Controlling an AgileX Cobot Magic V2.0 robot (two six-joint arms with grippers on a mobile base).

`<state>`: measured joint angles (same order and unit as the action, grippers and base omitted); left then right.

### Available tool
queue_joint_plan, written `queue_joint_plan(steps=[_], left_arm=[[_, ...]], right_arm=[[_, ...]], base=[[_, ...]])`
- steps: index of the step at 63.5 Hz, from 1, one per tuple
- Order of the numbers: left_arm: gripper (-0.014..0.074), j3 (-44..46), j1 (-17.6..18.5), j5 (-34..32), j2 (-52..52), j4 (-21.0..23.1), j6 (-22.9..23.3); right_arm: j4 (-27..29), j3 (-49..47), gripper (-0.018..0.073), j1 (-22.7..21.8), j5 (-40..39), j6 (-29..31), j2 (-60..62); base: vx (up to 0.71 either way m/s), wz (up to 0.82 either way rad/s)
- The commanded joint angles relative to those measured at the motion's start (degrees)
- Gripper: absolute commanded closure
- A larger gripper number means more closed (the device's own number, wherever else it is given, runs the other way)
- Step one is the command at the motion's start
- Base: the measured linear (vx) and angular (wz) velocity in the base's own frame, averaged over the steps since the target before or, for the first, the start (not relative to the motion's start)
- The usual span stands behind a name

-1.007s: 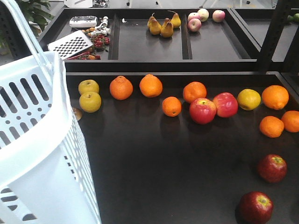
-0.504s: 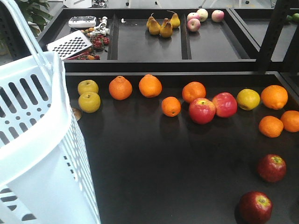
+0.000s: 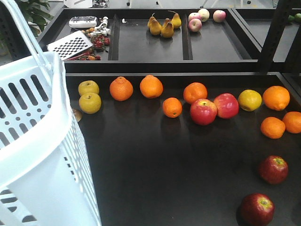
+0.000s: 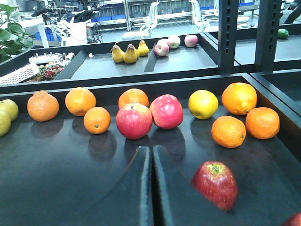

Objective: Pick three apples into basket with both arms
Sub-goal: 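Drive the base up to the black table with the fruit, then lower the light blue basket onto the table with the left gripper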

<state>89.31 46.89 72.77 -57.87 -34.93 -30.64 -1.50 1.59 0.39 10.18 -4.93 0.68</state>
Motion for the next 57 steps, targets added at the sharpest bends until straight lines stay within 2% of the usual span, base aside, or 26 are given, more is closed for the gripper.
queue_joint_plan(steps=[1,26,37,43,50,57], left_arm=[[0.0603,1.5,0.3,-4.5,0.4,-1.8,0.9],[0.0603,1.4,0.3,-5.7,-0.6,-1.8,0.9],[0.0603,-2.5,0.3,-7.3,-3.4,-2.2,1.0],[0.0603,-6.3,0.3,-10.5,-5.3,-3.5,3.0],[0.0603,-10.8,0.3,-18.5,-7.3,-5.3,8.3],[0.0603,-15.8,0.3,-26.8,-10.2,-8.3,11.4]], right_arm=[[-0.2,0.8,0.0568,-0.3,-4.3,0.5,0.8],[-0.2,0.8,0.0568,-0.3,-4.3,0.5,0.8],[-0.2,0.8,0.0568,-0.3,-4.3,0.5,0.8],[-0.2,0.8,0.0568,-0.3,-4.3,0.5,0.8],[-0.2,0.8,0.0568,-0.3,-4.3,0.5,0.8],[-0.2,0.8,0.0568,-0.3,-4.3,0.5,0.8]], base=[[0.0,0.0],[0.0,0.0],[0.0,0.0],[0.0,0.0],[0.0,0.0],[0.0,0.0]])
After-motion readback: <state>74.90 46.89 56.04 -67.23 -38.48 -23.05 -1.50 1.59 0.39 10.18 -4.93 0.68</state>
